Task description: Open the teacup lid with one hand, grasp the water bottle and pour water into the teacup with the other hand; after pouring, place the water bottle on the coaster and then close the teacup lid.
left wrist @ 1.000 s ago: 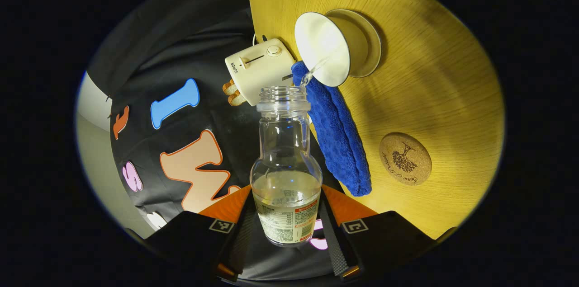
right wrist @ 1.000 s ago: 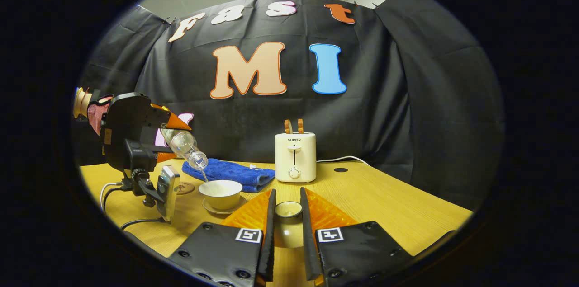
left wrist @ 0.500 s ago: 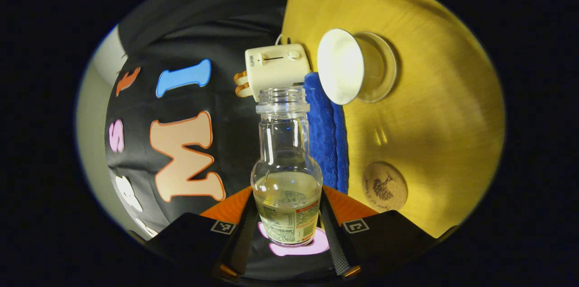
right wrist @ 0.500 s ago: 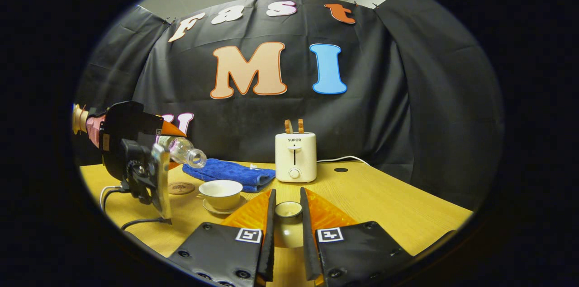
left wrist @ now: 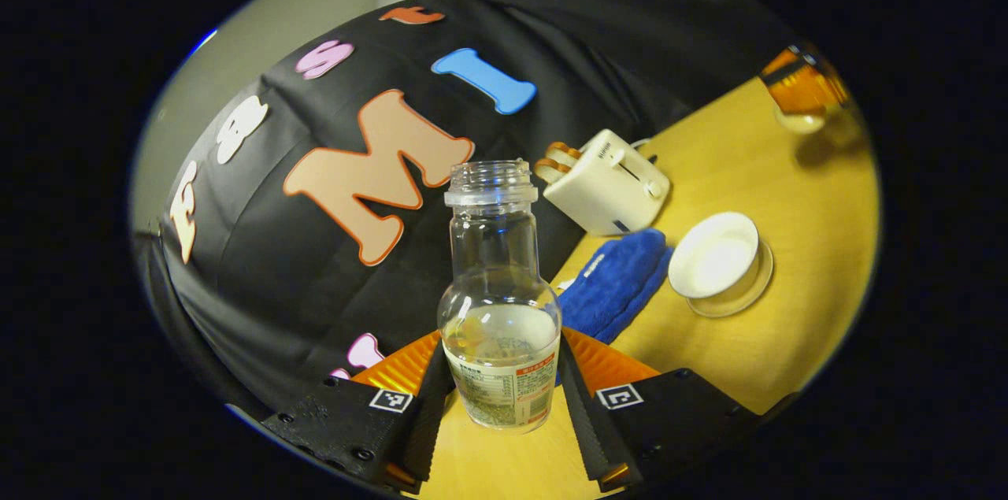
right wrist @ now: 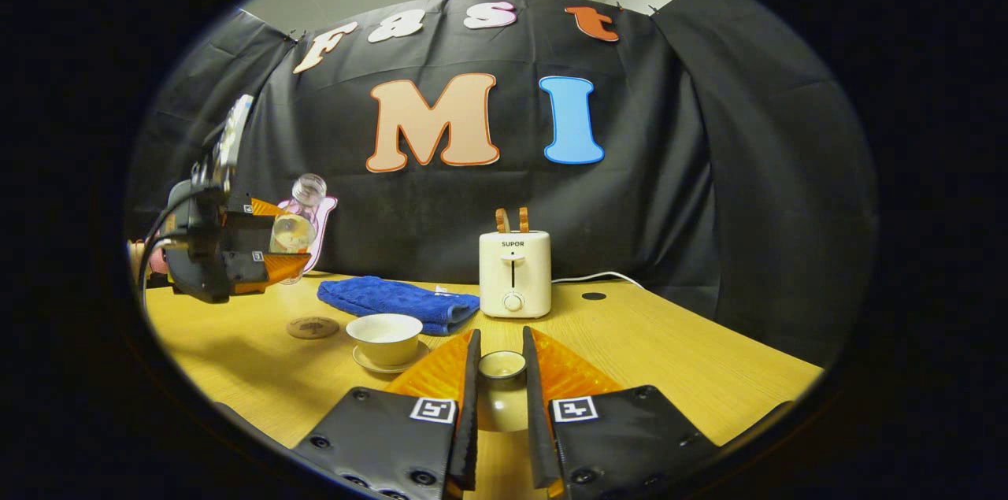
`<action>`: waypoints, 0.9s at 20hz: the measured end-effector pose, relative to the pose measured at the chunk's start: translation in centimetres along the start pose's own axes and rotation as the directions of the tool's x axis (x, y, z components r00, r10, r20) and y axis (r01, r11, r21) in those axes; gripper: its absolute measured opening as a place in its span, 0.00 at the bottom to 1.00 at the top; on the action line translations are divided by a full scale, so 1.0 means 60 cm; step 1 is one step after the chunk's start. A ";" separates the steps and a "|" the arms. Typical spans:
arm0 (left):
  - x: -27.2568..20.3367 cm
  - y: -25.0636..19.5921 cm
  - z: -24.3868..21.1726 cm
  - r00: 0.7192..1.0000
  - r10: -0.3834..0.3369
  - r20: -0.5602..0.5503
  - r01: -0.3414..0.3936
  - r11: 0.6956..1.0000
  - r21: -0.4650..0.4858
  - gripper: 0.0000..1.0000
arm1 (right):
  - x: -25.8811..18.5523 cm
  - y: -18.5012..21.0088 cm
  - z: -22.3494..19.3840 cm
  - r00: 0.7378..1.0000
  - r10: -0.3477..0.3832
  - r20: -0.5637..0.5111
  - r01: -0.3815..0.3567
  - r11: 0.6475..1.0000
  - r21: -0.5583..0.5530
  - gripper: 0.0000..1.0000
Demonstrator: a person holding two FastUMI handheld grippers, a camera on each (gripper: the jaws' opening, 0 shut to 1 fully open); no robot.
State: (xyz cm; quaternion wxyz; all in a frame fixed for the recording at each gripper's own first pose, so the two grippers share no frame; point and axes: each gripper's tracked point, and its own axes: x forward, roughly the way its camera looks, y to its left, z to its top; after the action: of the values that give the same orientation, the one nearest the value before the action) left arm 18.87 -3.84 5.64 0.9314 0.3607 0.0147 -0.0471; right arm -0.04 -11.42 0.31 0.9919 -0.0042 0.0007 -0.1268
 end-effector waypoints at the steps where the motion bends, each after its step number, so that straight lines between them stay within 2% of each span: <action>1: -0.003 0.009 0.001 1.000 0.007 0.013 -0.006 0.996 -0.091 0.69 | 0.000 0.000 0.001 1.000 0.000 0.000 0.000 1.000 0.000 0.30; 3: -0.002 0.027 0.009 0.999 0.023 0.041 -0.012 0.965 -0.263 0.69 | 0.000 0.000 0.000 1.000 0.000 0.000 0.000 1.000 0.000 0.30; 6: -0.002 0.040 -0.012 0.999 0.034 0.036 -0.014 0.892 -0.453 0.69 | 0.000 0.000 0.000 1.000 0.000 0.001 0.000 1.000 0.000 0.30; 10: 0.028 0.032 -0.034 0.998 0.048 0.051 -0.010 0.817 -0.577 0.69 | 0.000 0.000 0.000 1.000 0.000 0.001 0.000 1.000 -0.001 0.30; 13: 0.033 0.018 -0.058 0.999 0.016 0.034 0.010 0.762 -0.648 0.69 | 0.000 0.000 0.000 1.000 0.000 0.001 0.000 1.000 0.000 0.30; 16: 0.029 0.001 -0.084 1.000 -0.017 0.003 0.014 0.731 -0.682 0.69 | 0.001 0.000 -0.001 1.000 0.000 0.000 0.000 1.000 0.000 0.30; 18: 0.033 -0.007 -0.095 1.000 -0.025 -0.014 0.009 0.731 -0.683 0.69 | 0.000 0.000 0.000 1.000 0.000 0.000 0.000 1.000 0.000 0.30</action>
State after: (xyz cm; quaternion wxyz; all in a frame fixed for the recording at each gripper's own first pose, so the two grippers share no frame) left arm 20.86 -0.47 1.02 0.9981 -0.0058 0.0446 -0.0431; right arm -0.03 -11.43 0.30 0.9919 -0.0045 0.0005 -0.1268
